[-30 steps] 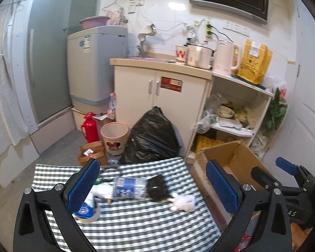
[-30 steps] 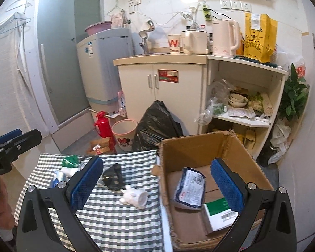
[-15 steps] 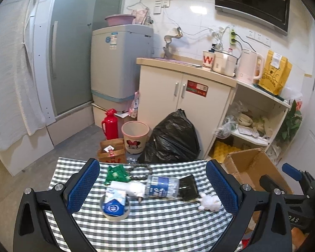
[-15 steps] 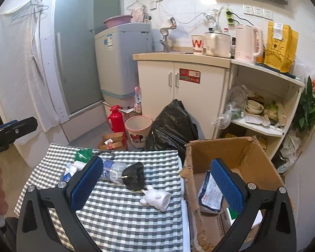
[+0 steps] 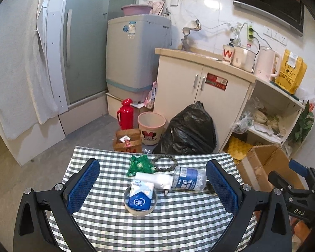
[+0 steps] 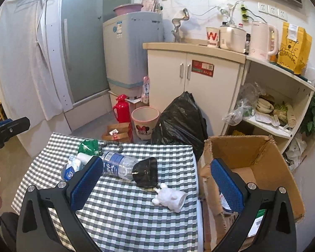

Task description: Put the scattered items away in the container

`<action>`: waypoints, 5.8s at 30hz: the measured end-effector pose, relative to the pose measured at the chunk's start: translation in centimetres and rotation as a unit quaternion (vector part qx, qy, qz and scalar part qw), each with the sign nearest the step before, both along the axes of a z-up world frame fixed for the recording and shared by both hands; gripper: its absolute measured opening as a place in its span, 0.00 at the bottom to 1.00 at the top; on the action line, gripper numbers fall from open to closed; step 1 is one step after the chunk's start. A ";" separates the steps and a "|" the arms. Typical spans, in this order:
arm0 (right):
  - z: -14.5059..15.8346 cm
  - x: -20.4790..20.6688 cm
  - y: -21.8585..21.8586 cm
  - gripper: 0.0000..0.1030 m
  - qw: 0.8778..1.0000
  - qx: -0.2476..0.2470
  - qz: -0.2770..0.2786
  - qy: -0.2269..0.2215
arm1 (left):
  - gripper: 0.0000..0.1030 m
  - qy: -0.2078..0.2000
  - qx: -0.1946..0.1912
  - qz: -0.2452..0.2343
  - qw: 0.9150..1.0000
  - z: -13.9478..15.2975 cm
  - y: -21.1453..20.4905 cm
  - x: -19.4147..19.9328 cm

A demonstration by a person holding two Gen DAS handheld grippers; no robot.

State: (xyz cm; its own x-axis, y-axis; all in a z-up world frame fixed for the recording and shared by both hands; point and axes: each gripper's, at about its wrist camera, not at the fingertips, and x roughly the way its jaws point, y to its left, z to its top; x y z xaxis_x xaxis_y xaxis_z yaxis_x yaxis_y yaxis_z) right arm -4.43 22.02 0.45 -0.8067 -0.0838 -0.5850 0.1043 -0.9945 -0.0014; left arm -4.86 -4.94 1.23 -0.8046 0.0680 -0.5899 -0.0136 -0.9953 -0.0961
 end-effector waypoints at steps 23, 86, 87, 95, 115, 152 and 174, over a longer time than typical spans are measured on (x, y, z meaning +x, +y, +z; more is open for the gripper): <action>-6.0 -4.9 -1.0 1.00 0.997 -0.014 0.023 -0.071 | 1.00 -0.079 -0.028 -0.015 0.996 -8.7 -0.7 -4.8; -16.3 -13.1 -3.5 0.60 0.981 0.029 0.052 -0.182 | 0.50 -0.087 -0.005 -0.026 0.996 -11.8 -1.8 -9.0; -16.3 -13.0 -3.4 0.60 0.982 0.030 0.054 -0.180 | 0.50 -0.084 -0.005 -0.025 0.996 -11.6 -1.9 -8.9; -15.3 -12.0 -3.0 0.59 0.984 0.009 0.066 -0.167 | 0.50 -0.072 -0.004 -0.021 0.997 -10.3 -2.1 -7.9; -6.6 -5.6 -3.5 0.59 0.994 -0.020 0.084 -0.064 | 0.50 -0.018 -0.012 -0.008 1.000 -5.3 -1.7 -3.3; 3.7 5.9 -3.2 0.59 0.994 -0.027 0.089 0.065 | 0.51 0.076 -0.041 -0.006 0.996 2.9 1.7 6.8; 4.8 7.5 3.7 0.59 0.996 -0.019 0.018 0.080 | 0.51 0.087 -0.032 -0.059 0.994 3.7 8.3 5.2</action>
